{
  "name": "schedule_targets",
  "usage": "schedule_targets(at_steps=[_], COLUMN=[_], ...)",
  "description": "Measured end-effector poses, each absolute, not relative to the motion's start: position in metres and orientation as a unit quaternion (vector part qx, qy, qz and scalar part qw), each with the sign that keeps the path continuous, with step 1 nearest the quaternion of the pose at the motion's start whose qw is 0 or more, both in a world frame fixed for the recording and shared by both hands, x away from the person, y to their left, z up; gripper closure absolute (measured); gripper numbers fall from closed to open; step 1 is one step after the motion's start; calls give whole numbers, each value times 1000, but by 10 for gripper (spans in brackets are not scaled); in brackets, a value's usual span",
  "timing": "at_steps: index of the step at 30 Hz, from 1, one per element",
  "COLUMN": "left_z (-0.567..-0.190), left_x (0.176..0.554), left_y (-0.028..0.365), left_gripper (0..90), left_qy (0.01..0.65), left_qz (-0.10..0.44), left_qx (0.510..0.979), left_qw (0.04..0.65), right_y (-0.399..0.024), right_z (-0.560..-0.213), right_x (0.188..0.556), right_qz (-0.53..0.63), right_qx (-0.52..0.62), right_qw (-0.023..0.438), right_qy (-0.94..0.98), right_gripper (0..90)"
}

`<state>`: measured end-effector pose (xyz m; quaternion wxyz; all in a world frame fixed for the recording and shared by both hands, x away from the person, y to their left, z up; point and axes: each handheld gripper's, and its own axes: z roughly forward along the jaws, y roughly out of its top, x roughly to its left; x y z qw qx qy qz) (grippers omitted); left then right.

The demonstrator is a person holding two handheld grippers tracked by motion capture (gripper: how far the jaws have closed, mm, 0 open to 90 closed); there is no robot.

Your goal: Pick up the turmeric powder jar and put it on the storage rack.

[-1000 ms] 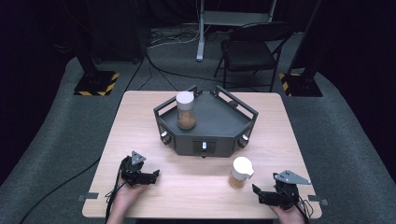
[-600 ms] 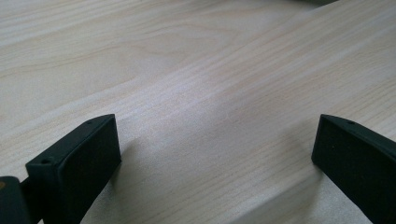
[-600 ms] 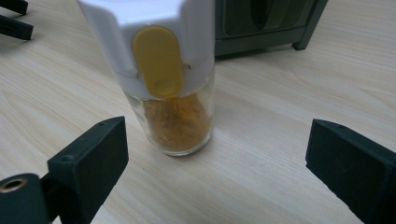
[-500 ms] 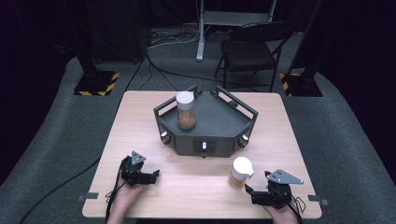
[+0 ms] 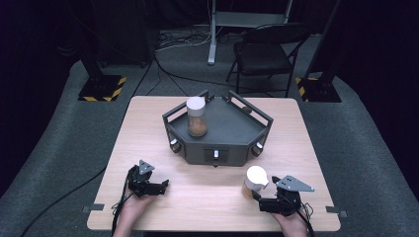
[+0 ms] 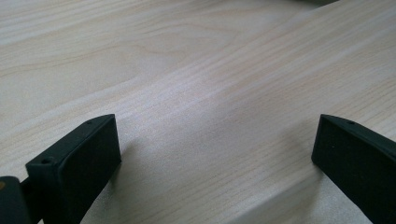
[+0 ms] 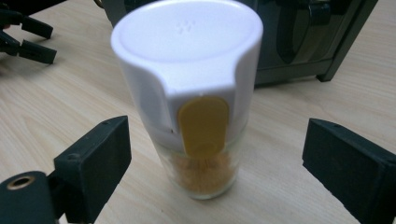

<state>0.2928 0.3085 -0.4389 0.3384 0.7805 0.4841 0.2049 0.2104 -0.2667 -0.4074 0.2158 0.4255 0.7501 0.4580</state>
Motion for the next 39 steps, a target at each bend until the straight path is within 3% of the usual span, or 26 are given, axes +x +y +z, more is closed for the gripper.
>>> schedule_targets(at_steps=[31, 39], left_z=[-439, -439], left_x=[293, 293], left_y=[308, 308], left_gripper=[10, 10], left_qy=[484, 484], left_qz=[205, 205], left_qx=[781, 781], left_qw=[339, 338], right_y=[-247, -242], right_z=[-434, -442], right_x=[234, 236], right_qz=[495, 504], right_qx=[419, 413], right_qw=[226, 233], right_qy=[727, 722], right_gripper=[102, 163])
